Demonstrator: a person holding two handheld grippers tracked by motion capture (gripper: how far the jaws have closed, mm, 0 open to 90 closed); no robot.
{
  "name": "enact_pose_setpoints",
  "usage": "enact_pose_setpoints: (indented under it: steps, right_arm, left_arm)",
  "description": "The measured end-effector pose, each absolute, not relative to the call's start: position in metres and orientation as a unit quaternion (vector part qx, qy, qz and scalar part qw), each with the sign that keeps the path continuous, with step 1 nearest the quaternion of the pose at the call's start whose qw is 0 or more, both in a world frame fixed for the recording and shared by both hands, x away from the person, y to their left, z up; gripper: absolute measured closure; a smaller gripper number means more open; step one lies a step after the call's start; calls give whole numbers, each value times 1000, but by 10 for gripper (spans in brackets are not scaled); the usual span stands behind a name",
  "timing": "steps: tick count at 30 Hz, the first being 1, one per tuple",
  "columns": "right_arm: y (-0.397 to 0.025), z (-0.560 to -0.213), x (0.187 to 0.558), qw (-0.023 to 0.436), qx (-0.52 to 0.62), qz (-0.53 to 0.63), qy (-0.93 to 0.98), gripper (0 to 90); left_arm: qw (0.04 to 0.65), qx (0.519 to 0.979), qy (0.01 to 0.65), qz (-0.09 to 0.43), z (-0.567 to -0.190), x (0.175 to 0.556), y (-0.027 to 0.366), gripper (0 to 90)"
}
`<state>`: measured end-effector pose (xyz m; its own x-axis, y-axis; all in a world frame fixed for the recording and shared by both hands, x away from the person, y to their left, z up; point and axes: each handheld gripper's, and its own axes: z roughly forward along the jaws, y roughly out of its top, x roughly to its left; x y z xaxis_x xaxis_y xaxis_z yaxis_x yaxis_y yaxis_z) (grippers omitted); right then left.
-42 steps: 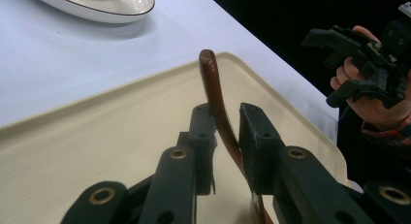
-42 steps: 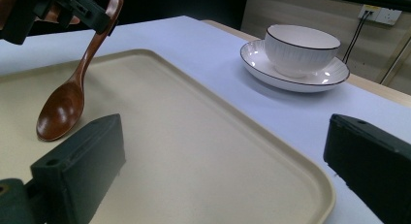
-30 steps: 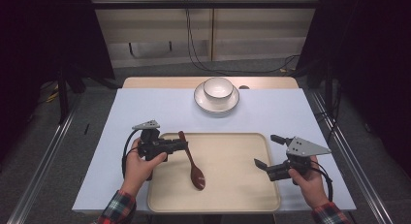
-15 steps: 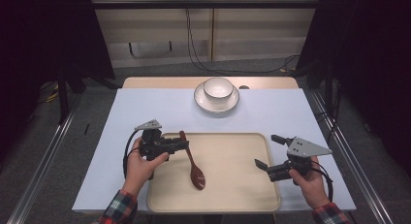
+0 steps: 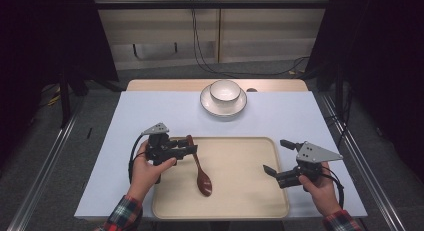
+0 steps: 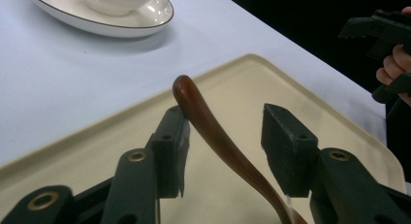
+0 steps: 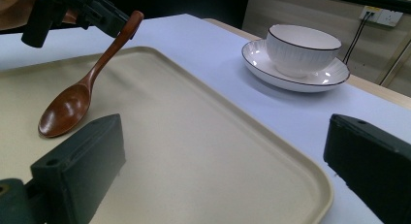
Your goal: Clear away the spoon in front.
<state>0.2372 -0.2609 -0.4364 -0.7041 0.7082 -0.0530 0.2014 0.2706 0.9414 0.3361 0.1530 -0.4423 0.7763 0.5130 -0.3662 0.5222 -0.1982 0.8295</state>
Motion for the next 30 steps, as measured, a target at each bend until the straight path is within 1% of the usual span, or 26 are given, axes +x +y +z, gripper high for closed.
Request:
enact_pose_setpoints:
  steps: [1, 2, 4, 5, 6, 8, 9, 15, 20, 30]
  right_arm:
    - [-261, -436, 237, 242, 299, 524, 760, 8]
    - [-261, -436, 237, 241, 299, 525, 760, 8]
    - [-261, -437, 237, 240, 297, 524, 761, 8]
    - [-261, -437, 237, 240, 297, 524, 761, 8]
    - [-260, -437, 237, 241, 297, 525, 760, 8]
    - [-261, -437, 237, 241, 298, 524, 760, 8]
    - [-261, -437, 237, 241, 298, 524, 760, 8]
    - [-261, -436, 237, 241, 298, 524, 760, 8]
    - [-262, -436, 237, 243, 301, 524, 759, 8]
    - [-263, -435, 238, 243, 303, 527, 756, 8]
  left_arm:
    - [538, 774, 334, -4, -442, 336, 153, 502]
    - [539, 774, 332, 2, -442, 337, 153, 502]
    - [545, 770, 331, 11, -442, 337, 154, 435]
    - [550, 767, 329, 19, -442, 338, 155, 435]
    - [556, 763, 329, 19, -442, 338, 156, 409]
    - [559, 761, 329, 17, -442, 338, 156, 382]
    - [563, 759, 328, 16, -442, 338, 156, 382]
    - [577, 748, 327, 26, -441, 340, 160, 293]
    - [589, 739, 323, 34, -438, 340, 169, 259]
    - [595, 735, 322, 47, -431, 340, 179, 231]
